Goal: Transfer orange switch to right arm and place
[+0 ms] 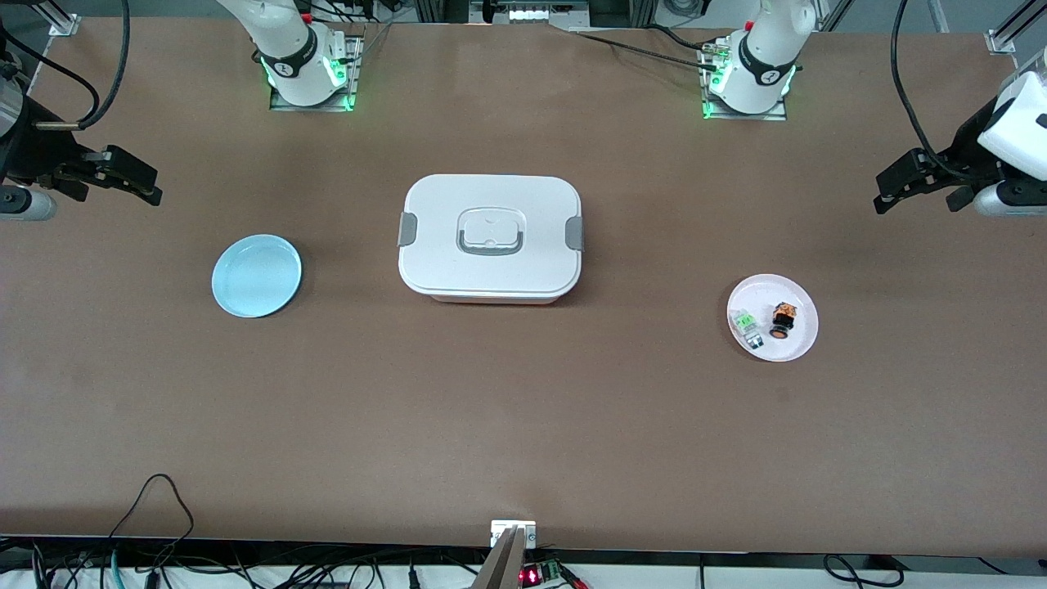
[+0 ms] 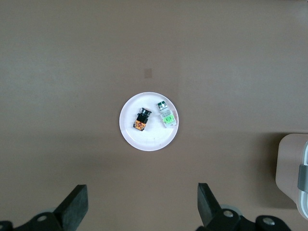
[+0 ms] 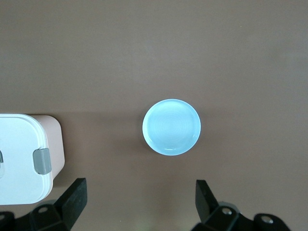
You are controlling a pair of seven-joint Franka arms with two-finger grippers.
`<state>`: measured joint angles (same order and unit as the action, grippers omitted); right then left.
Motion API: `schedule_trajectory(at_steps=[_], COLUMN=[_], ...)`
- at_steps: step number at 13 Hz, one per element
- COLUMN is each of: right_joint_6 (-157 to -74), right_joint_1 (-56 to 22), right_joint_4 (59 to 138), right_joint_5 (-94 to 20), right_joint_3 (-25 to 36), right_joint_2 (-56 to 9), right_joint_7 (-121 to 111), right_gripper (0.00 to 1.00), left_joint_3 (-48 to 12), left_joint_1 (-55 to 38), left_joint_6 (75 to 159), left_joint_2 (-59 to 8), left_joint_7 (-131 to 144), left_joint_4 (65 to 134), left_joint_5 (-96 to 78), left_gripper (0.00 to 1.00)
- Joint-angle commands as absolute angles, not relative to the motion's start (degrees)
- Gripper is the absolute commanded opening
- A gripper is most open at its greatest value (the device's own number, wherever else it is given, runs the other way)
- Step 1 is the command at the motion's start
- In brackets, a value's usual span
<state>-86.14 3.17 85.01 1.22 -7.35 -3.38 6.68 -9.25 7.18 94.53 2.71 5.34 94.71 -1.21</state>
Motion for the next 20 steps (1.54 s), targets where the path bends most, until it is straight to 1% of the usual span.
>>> schedule_trajectory(at_steps=[1, 6, 7, 9, 12, 14, 17, 20], right_joint_6=[-85.0, -86.0, -85.9, -85.6, -85.6, -86.7, -90.3, -90.4], right_joint_1=[3.2, 3.4, 3.4, 3.3, 3.3, 3.3, 3.4, 3.4], right_joint_4=[83.3, 82.3, 82.3, 82.8, 83.2, 85.4, 90.3, 90.2], right_joint_5=[1.8, 1.5, 1.5, 1.5, 1.2, 1.1, 0.4, 0.3], right_joint_3=[-7.6, -7.4, -7.4, -7.5, -7.5, -7.5, -7.3, -7.2], right_joint_2=[-4.0, -4.1, -4.0, -3.8, -3.5, -1.9, 1.5, 1.4], right_joint_7=[7.3, 6.6, 6.8, 7.6, 7.3, 7.1, 6.9, 6.7], right_gripper=[1.0, 1.0, 1.0, 1.0, 1.0, 1.0, 1.0, 1.0], left_joint_3=[-9.4, -9.6, -9.6, -9.6, -9.5, -9.4, -9.5, -9.5], left_joint_1=[7.2, 7.4, 7.3, 7.4, 7.6, 8.2, 10.4, 11.7], left_joint_6=[93.8, 93.9, 94.0, 94.0, 94.7, 99.6, 104.8, 113.3], left_joint_2=[2.0, 1.7, 0.5, -7.0, -8.8, -10.1, -13.3, -15.6], left_joint_7=[4.8, 5.1, 5.1, 5.0, -0.3, -14.1, -33.7, -52.9], left_joint_4=[93.4, 93.3, 93.4, 93.4, 93.8, 94.7, 95.5, 100.0], left_joint_5=[-1.2, -1.5, -1.1, -0.1, 0.9, 0.9, 0.7, 0.4], left_gripper=[1.0, 1.0, 1.0, 1.0, 1.0, 1.0, 1.0, 1.0])
